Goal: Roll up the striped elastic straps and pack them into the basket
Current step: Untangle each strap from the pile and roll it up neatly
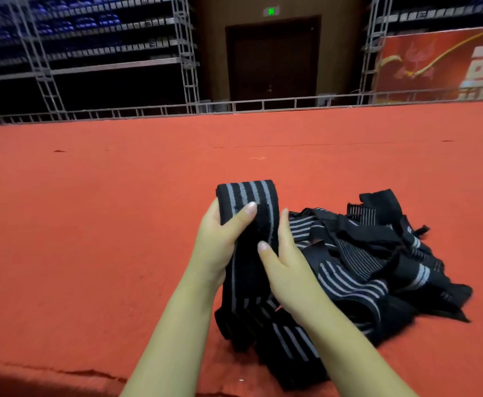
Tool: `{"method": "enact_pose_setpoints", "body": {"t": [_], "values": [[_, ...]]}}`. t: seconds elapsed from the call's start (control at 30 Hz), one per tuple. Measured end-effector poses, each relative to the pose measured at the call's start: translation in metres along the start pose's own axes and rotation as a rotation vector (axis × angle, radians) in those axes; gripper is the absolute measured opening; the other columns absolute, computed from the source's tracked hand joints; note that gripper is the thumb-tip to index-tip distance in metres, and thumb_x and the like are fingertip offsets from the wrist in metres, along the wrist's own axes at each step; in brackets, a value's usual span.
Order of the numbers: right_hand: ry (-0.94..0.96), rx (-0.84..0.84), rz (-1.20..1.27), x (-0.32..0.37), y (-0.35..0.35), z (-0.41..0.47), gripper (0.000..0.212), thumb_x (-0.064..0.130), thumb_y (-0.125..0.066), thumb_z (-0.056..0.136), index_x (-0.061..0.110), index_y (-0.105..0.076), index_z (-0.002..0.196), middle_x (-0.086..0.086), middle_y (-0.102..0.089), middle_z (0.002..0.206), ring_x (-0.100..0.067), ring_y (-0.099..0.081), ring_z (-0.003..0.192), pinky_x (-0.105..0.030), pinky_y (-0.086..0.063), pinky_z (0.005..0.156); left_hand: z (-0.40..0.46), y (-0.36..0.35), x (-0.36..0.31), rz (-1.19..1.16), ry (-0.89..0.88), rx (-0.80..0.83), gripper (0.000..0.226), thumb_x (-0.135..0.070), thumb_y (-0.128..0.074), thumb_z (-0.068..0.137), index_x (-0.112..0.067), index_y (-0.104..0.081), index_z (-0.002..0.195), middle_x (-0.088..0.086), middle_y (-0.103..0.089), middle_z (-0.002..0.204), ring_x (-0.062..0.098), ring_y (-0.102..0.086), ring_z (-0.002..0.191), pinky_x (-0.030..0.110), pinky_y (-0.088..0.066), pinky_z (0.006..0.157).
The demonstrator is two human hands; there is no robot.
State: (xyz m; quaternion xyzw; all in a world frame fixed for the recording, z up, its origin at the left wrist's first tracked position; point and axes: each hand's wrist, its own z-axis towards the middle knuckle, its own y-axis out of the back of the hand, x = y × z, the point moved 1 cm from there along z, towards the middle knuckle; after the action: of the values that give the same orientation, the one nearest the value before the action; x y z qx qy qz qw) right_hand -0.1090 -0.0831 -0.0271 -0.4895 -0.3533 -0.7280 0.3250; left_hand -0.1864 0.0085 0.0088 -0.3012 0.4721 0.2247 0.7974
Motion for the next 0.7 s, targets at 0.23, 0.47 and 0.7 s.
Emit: {"method": "enact_pose_setpoints", "body": {"t": [0.23,0.47,0.7], "values": [[-0.191,0.023,0.574,0.014,0.026,0.003,0.078,0.067,-0.037,0.079,0.007,-0.063,0.123,-0.013,-0.067,0.119,-0.026,-0.062,0.114,-0.045,-0.045,0.104,-0.020,0.009,-0.001,-0.002,0.076,0.204,0.029,-0.005,-0.060,0.080,-0.005,-0.062,0.108,0.011,-0.072,0.097,0.025,-0.069,0.088,0.035,-0.058,0.075],[-0.064,-0.157,0.725,0.020,0.047,0.016,0.030,0.001,-0.051,0.093,0.003,-0.057,0.123,-0.008,-0.071,0.097,-0.016,-0.069,0.081,-0.025,-0.057,0.066,-0.046,0.005,0.037,0.051,0.253,0.235,0.042,-0.003,-0.062,0.069,-0.007,-0.063,0.110,0.008,-0.073,0.103,0.022,-0.069,0.094,0.028,-0.055,0.078],[-0.003,0.035,0.525,0.006,0.039,-0.014,0.030,-0.008,-0.053,0.089,0.009,-0.063,0.113,-0.005,-0.074,0.094,-0.016,-0.069,0.087,-0.026,-0.057,0.076,-0.042,0.018,0.018,-0.027,0.165,0.085,0.090,-0.069,-0.077,0.060,-0.013,-0.058,0.127,0.010,-0.069,0.119,0.023,-0.067,0.105,0.036,-0.053,0.089]]}}
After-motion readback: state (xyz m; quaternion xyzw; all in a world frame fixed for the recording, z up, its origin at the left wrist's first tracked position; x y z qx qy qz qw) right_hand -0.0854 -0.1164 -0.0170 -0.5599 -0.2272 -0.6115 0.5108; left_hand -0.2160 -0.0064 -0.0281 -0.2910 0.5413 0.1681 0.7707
